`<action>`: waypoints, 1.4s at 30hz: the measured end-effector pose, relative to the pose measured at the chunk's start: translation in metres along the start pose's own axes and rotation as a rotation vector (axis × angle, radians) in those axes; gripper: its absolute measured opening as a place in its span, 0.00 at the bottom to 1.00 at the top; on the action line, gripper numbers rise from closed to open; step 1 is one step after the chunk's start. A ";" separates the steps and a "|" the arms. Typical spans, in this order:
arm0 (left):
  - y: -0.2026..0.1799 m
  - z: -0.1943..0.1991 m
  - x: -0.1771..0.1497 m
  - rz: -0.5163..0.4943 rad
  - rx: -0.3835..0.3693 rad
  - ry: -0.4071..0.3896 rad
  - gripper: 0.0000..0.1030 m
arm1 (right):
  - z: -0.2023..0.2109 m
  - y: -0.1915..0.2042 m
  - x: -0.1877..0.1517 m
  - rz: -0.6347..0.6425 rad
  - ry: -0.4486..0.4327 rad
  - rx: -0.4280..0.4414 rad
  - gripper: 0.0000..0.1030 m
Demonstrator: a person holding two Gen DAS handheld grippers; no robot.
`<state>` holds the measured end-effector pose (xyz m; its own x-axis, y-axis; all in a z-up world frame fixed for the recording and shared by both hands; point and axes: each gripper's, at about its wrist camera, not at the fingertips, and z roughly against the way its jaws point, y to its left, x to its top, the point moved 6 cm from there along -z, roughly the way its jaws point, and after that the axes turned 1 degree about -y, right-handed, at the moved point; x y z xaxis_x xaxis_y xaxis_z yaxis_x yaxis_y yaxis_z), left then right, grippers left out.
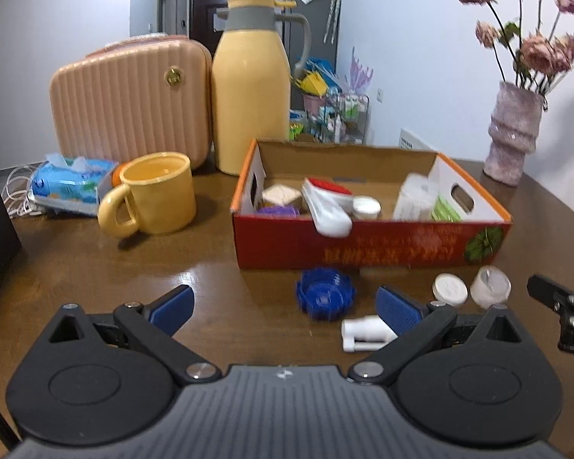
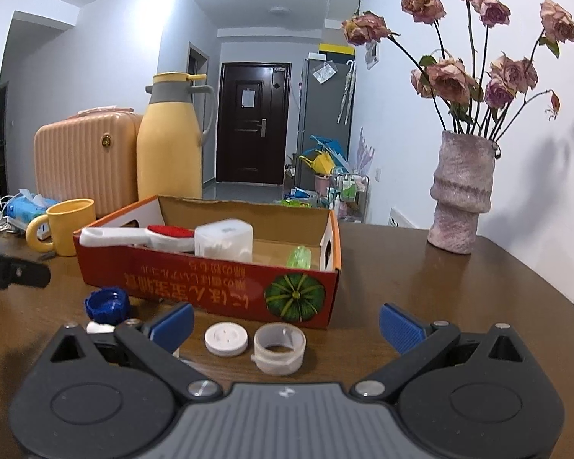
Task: Organize rigid objects
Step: 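Withdraw both grippers from the box back toward the remaining items, then grasp the white spray bottle with the left gripper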
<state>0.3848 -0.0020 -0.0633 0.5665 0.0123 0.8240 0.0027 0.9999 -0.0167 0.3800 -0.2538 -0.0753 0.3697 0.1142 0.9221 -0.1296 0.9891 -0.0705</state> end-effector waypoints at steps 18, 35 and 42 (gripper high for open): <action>-0.054 -0.026 -0.026 0.030 -0.048 0.087 1.00 | -0.013 -0.046 -0.016 -0.094 0.029 -0.038 1.00; -0.088 -0.062 -0.034 0.056 -0.036 0.126 1.00 | -0.027 -0.064 -0.033 -0.196 0.116 -0.075 1.00; -0.089 -0.072 -0.034 0.072 -0.001 0.132 1.00 | -0.025 -0.063 -0.033 -0.205 0.111 -0.068 1.00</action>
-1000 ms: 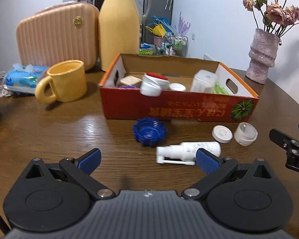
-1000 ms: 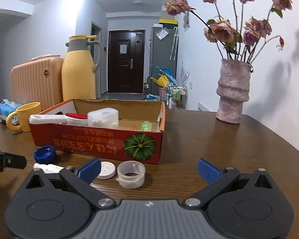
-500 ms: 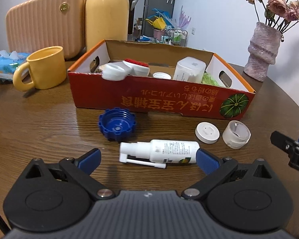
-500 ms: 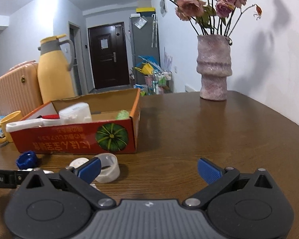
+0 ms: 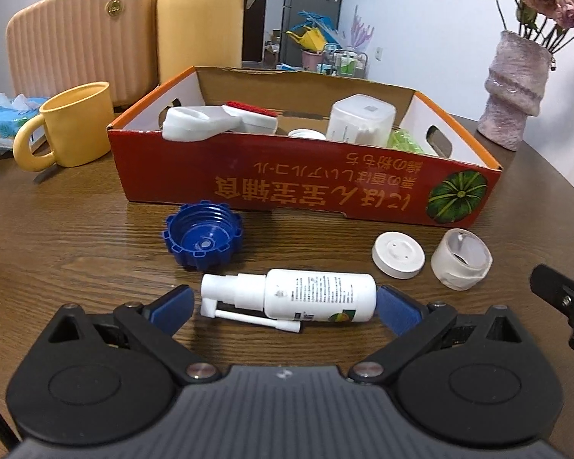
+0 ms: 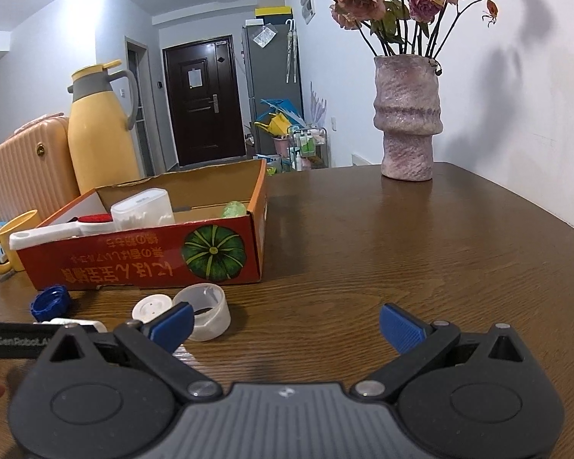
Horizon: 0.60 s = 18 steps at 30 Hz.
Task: Organize rigid objects
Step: 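Grasp the white spray bottle with the left gripper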
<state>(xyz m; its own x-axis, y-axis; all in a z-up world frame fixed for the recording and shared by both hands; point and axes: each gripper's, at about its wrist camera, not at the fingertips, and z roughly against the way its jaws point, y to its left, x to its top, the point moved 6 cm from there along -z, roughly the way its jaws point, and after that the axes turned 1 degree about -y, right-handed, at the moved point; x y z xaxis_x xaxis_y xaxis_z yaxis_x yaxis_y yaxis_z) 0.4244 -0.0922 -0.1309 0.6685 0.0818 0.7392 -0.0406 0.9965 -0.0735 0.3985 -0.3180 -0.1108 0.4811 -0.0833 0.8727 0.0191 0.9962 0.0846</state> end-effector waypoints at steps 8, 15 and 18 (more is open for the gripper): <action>0.002 -0.008 0.000 0.026 0.008 0.015 1.00 | -0.001 0.002 -0.002 0.009 0.009 0.002 1.00; -0.002 -0.012 0.000 0.014 0.013 0.002 0.96 | -0.006 0.004 -0.004 0.015 0.023 0.002 1.00; -0.002 -0.010 -0.001 -0.005 0.008 -0.007 0.96 | -0.007 0.005 -0.005 0.017 0.025 0.008 1.00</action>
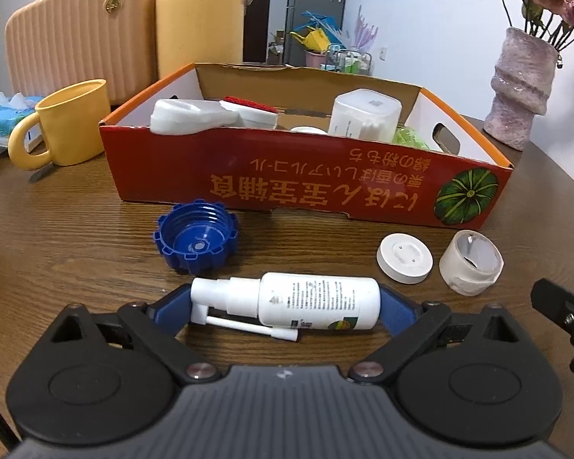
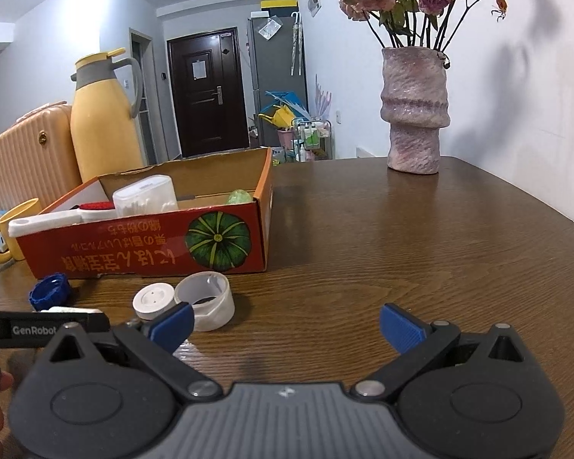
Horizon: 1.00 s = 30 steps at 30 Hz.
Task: Organize rigid objects
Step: 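Reach the right gripper to the clear tape roll and grasp it while the left holds the bottle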
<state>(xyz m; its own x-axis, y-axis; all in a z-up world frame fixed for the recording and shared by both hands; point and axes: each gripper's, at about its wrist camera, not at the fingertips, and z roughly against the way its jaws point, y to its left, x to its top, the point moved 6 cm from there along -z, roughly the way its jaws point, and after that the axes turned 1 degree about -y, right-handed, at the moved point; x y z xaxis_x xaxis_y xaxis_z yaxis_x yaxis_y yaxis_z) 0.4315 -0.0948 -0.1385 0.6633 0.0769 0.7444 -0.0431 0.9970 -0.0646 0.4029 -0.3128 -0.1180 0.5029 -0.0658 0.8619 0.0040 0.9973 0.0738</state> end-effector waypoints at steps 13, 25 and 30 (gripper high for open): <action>0.012 0.031 0.002 -0.035 -0.025 -0.092 0.96 | 0.000 0.003 0.000 0.012 -0.026 0.017 1.00; 0.052 0.061 0.003 -0.053 -0.008 -0.171 0.96 | 0.000 0.013 0.001 0.044 -0.043 0.006 1.00; 0.071 0.069 0.005 -0.038 0.016 -0.198 0.96 | -0.002 0.026 0.000 0.080 -0.036 0.014 0.99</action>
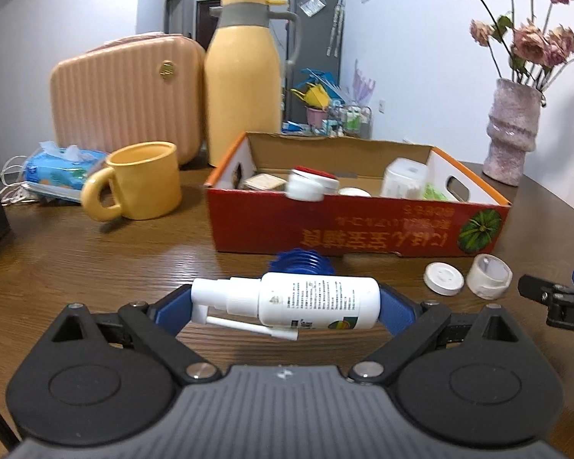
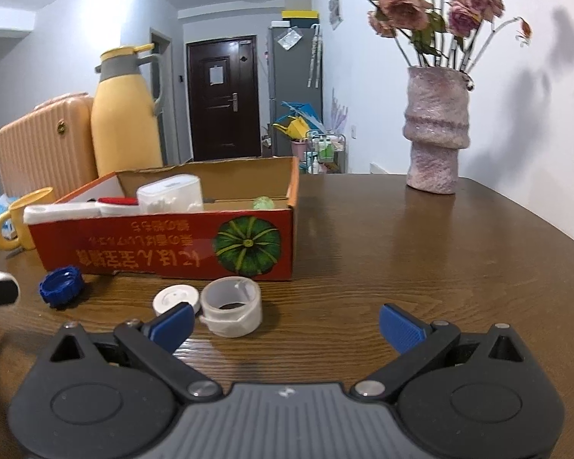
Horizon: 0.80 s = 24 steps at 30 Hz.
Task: Organize rigid objects
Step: 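Reach the right gripper to the clear tape roll and grasp it while the left holds the bottle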
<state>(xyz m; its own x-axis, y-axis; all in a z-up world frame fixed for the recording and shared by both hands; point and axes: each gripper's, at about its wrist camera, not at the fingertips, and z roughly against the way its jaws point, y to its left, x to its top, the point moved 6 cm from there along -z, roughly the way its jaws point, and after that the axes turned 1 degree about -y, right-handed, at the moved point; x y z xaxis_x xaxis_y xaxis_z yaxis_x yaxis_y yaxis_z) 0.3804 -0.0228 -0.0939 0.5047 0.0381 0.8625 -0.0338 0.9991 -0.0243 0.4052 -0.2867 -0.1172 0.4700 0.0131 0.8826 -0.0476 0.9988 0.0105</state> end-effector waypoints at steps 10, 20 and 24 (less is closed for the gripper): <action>0.018 0.002 0.001 0.024 0.019 -0.006 0.96 | -0.032 0.031 0.005 0.078 0.070 -0.018 0.93; 0.019 0.001 -0.001 0.020 0.019 -0.003 0.96 | -0.051 0.037 0.007 0.069 0.115 -0.011 0.54; 0.019 0.001 -0.002 0.017 0.019 -0.002 0.96 | -0.047 0.034 0.008 0.044 0.095 0.003 0.41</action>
<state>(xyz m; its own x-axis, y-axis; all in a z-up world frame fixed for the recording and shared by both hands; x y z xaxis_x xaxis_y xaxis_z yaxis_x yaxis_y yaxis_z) 0.3780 -0.0038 -0.0953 0.5019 0.0549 0.8632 -0.0589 0.9978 -0.0292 0.4491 -0.2502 -0.1319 0.5490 0.0618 0.8336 -0.0730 0.9970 -0.0259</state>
